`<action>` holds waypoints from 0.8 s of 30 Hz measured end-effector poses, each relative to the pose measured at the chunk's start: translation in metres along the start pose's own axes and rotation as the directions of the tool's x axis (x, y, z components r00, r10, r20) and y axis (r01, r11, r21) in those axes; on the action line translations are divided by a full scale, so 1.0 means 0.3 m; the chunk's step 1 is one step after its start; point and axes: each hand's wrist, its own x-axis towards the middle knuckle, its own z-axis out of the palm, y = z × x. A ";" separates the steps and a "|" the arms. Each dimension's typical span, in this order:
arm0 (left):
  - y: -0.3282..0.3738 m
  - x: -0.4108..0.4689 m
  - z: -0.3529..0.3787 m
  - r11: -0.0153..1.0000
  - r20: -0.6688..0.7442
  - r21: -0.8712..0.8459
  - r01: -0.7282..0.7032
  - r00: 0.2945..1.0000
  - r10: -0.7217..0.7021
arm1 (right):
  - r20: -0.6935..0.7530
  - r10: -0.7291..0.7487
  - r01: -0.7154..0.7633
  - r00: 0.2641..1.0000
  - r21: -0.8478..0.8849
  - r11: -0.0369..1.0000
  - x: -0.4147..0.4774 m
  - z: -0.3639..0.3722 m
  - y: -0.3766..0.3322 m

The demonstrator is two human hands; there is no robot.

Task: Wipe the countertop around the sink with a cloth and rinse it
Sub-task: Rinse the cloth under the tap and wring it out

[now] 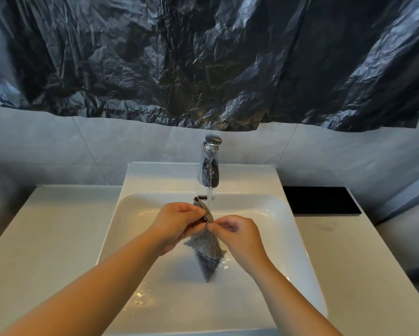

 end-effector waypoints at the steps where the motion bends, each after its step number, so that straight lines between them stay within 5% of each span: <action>1: -0.004 0.001 0.004 1.000 0.000 0.002 -0.005 1.000 0.005 | -0.005 -0.006 0.006 1.000 -0.011 1.000 0.002 -0.001 0.003; 11: 0.019 0.014 -0.043 0.993 0.017 0.115 -0.012 1.000 0.010 | -0.024 0.006 -0.007 1.000 -0.068 0.998 0.033 -0.066 0.002; 16: 0.040 0.025 -0.100 0.978 0.023 0.207 0.021 0.999 -0.027 | 0.120 0.274 -0.299 0.954 0.325 0.897 0.055 -0.112 0.012; 19: 0.040 0.034 -0.093 0.922 0.036 0.386 -0.027 0.999 0.014 | 0.078 0.295 -0.305 0.952 0.196 0.932 0.073 -0.098 0.017; 22: 0.076 0.042 -0.091 0.775 0.096 0.615 -0.147 0.989 0.111 | -0.021 0.126 -0.127 0.992 -0.067 0.990 0.088 -0.096 -0.013; 24: 0.102 0.050 -0.103 0.721 0.157 0.664 -0.198 0.980 0.124 | 0.050 0.050 -0.042 0.997 -0.147 0.988 0.096 -0.110 -0.032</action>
